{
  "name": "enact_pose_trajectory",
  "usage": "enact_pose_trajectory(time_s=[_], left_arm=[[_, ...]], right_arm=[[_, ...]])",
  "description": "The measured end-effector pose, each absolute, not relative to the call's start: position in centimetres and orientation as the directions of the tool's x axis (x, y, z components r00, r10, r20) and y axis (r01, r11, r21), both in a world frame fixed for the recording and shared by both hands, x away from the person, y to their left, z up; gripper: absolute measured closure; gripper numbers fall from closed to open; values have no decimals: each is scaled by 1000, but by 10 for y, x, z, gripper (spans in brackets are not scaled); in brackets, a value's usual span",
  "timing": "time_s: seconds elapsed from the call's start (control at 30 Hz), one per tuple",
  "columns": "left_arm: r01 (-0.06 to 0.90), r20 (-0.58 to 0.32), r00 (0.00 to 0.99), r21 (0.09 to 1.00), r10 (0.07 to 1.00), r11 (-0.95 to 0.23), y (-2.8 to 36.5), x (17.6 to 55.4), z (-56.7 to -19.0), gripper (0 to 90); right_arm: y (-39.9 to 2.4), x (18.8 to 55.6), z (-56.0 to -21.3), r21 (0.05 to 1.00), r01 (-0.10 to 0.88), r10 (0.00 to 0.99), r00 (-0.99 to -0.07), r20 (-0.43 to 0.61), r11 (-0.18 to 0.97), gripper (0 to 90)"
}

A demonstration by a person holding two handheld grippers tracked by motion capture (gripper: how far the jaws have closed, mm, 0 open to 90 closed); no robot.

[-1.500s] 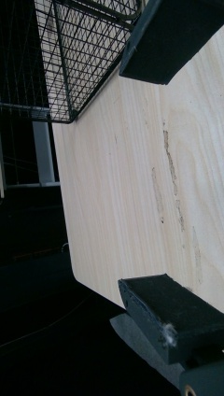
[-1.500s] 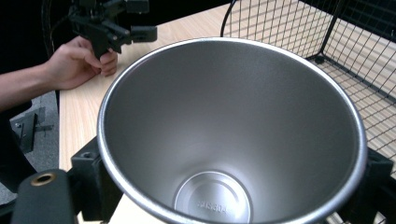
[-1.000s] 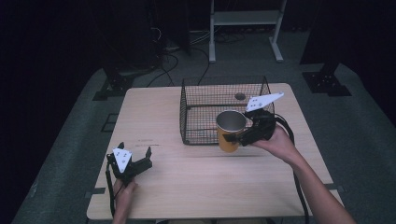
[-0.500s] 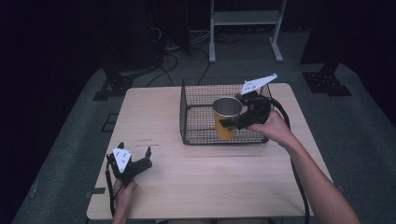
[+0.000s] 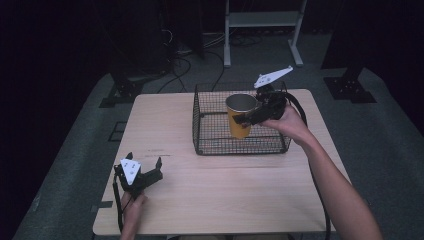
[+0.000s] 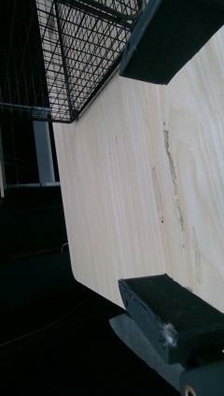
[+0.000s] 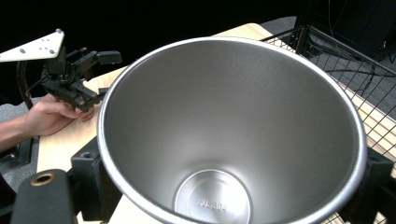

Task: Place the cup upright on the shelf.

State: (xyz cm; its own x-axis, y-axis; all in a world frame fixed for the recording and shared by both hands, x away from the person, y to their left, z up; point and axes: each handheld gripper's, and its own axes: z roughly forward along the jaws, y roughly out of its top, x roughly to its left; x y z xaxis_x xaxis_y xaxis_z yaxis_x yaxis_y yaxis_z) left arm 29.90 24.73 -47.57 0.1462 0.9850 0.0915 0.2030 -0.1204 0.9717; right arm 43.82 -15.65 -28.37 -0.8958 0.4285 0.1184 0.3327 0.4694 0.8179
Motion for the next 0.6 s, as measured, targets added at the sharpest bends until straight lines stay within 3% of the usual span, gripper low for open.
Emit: enact_pose_trajectory(time_s=[0.6], left_arm=[[204,90,148,972,985,-119,248,299,-476,8]], right_arm=[[-150,476,-289,793,384,463,-874,147,473,134]])
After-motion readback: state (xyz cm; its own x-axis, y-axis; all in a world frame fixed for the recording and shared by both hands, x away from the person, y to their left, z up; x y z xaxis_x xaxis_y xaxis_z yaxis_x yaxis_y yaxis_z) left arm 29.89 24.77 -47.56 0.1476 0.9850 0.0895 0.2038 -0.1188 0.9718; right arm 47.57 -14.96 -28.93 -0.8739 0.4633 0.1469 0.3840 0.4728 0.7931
